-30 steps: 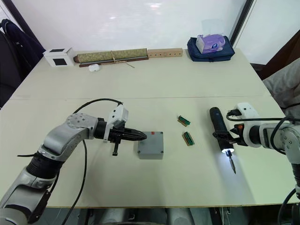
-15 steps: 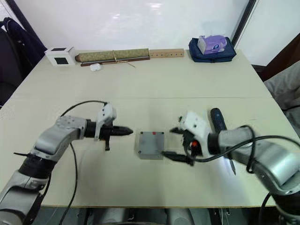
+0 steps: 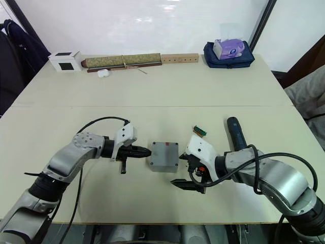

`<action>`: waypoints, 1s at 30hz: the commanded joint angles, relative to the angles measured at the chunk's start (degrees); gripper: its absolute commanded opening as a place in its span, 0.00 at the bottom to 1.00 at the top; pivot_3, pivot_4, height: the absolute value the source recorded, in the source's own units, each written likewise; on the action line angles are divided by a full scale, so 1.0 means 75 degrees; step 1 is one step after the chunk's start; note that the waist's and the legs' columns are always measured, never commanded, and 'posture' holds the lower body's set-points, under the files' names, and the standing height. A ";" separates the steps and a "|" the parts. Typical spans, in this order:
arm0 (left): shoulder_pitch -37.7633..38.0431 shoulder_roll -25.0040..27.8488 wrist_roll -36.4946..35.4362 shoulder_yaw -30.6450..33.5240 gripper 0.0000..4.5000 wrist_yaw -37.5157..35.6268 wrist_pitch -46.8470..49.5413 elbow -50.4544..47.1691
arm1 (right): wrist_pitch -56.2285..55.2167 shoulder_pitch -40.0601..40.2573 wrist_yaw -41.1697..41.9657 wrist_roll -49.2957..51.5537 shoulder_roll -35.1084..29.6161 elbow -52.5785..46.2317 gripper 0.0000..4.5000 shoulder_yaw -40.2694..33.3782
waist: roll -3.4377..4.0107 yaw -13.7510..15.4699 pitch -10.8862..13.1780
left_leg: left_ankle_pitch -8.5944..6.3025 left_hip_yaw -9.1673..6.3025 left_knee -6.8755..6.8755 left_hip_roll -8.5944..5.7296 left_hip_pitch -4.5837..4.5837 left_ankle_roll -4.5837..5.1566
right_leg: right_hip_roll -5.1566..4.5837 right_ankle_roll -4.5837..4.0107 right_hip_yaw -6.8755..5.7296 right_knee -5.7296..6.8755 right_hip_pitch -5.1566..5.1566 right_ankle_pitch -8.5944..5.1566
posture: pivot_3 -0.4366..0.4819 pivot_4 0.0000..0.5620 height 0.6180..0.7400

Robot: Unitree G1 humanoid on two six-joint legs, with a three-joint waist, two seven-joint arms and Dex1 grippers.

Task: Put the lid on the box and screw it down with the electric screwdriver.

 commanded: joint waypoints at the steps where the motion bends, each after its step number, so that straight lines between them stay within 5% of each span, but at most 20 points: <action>1: -0.0382 -0.0265 0.0062 -0.0126 0.00 -0.0062 -0.0286 0.0082 | 0.0132 -0.0013 -0.0127 0.0476 0.0403 -0.0241 0.98 -0.0305 | -0.0001 0.0016 0.0000 | 0.0000 -0.0001 0.0001 -0.0002 -0.0001 0.0000 | -0.0001 0.0000 -0.0001 0.0000 0.0001 0.0000 | 0.48 0.27 1.00; 6: -0.0890 -0.0487 0.0543 -0.0130 0.00 0.0038 -0.0821 0.0897 | 0.0569 -0.0093 -0.0577 0.0920 0.0947 -0.0335 0.98 -0.0567 | -0.0001 0.0007 -0.0001 | 0.0000 -0.0004 0.0001 -0.0007 -0.0001 0.0000 | 0.0000 0.0001 -0.0003 0.0000 0.0001 0.0000 | 0.48 0.27 1.00; 11: -0.1027 -0.0129 0.0728 0.0034 0.00 -0.0277 -0.1029 0.1244 | 0.0560 -0.0126 -0.0520 0.0504 0.0301 -0.0349 0.98 -0.0682 | -0.0001 -0.0027 -0.0001 | 0.0000 -0.0004 0.0001 -0.0010 -0.0001 0.0000 | -0.0001 0.0001 -0.0003 0.0001 0.0000 0.0000 | 0.48 0.27 1.00; 17: -0.0580 0.0581 0.0637 -0.0036 0.00 -0.0824 -0.0879 0.0689 | -0.0223 -0.0113 -0.0191 -0.0544 -0.0393 0.0244 0.98 -0.0285 | 0.0001 -0.0020 -0.0001 | 0.0000 -0.0003 -0.0003 -0.0005 0.0001 0.0000 | 0.0004 -0.0001 -0.0004 0.0001 -0.0003 0.0000 | 0.48 0.27 1.00; 22: 0.0245 0.1245 0.0512 -0.0251 0.00 -0.1283 -0.0465 -0.0550 | -0.0975 -0.0457 -0.0032 -0.1156 0.0094 0.1001 0.98 0.0165 | -0.0001 -0.0025 -0.0002 | 0.0000 0.0001 -0.0003 0.0002 -0.0001 0.0000 | -0.0004 -0.0001 -0.0001 0.0000 -0.0004 -0.0001 | 0.48 0.27 1.00; 30: 0.0339 0.0944 0.0486 -0.0381 0.00 -0.0910 -0.0106 -0.0960 | -0.1261 -0.0707 0.0599 -0.1470 0.0403 0.1161 0.98 0.0748 | 0.0000 0.0000 -0.0001 | 0.0000 -0.0003 0.0002 -0.0001 -0.0002 0.0000 | -0.0007 0.0000 -0.0006 0.0001 0.0001 0.0000 | 0.48 0.27 1.00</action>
